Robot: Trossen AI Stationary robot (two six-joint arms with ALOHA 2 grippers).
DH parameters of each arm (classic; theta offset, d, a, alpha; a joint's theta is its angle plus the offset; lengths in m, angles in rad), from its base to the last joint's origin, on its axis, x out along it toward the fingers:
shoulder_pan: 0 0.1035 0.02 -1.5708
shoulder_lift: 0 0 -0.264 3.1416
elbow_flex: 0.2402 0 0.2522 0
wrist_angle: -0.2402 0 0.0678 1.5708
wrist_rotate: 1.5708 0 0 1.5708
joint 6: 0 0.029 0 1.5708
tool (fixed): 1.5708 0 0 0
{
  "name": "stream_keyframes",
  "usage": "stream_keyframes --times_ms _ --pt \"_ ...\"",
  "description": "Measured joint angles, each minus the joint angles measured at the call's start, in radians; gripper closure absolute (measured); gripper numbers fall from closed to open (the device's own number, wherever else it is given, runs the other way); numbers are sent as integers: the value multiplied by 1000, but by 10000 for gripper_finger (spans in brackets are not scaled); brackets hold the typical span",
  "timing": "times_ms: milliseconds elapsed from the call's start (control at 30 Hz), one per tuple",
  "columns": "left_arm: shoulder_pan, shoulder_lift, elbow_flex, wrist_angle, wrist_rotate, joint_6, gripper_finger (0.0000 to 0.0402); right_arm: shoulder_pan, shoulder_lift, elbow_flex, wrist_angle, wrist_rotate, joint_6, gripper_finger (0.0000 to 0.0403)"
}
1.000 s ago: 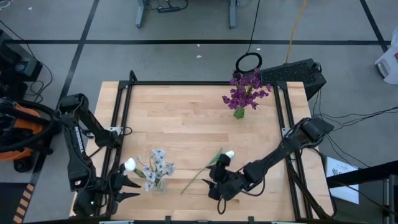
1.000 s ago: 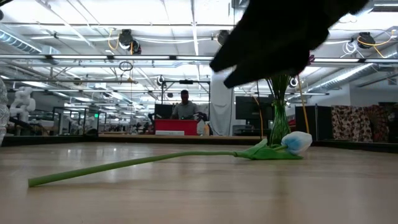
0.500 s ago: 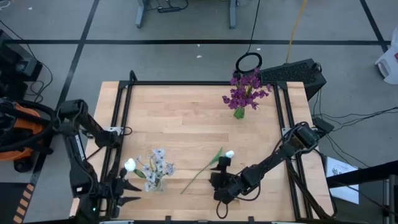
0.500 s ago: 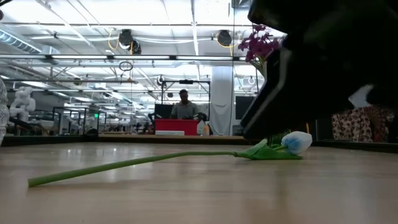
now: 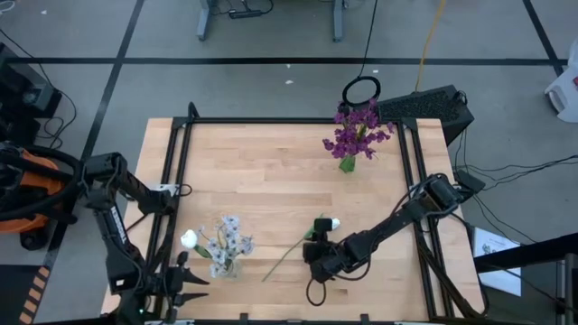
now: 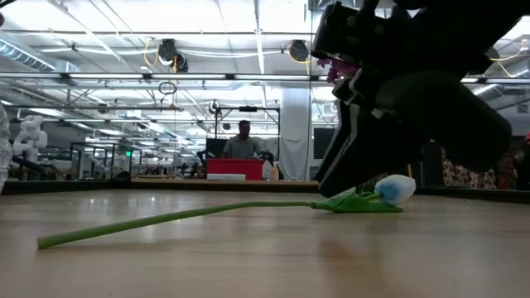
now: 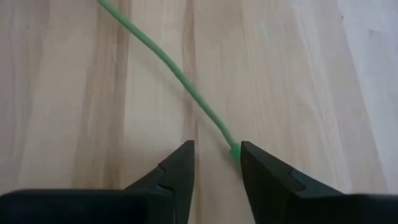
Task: Sort flowers into vase by color
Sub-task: Put the white flower into the transparent vase
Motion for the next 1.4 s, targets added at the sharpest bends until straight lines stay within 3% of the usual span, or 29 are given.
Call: stream_keyframes --times_ms 133,300,667,1033,1200,1400 --pt "32 -4 0 2 19 59 269 -6 0 0 0 -2 -11 286" --pt "87 -42 0 3 119 131 269 -2 0 0 -12 -11 -45 280" --pt "155 -192 0 -20 330 341 269 -33 -1 0 -20 -160 -131 250" --pt "153 -225 0 -141 356 339 269 -98 -1 1 -32 -160 -193 255" --pt "153 -225 0 -141 355 340 269 -146 -3 3 -66 -221 -169 259" --pt "152 -225 0 -138 348 340 269 -181 -4 3 -63 -301 -162 319"
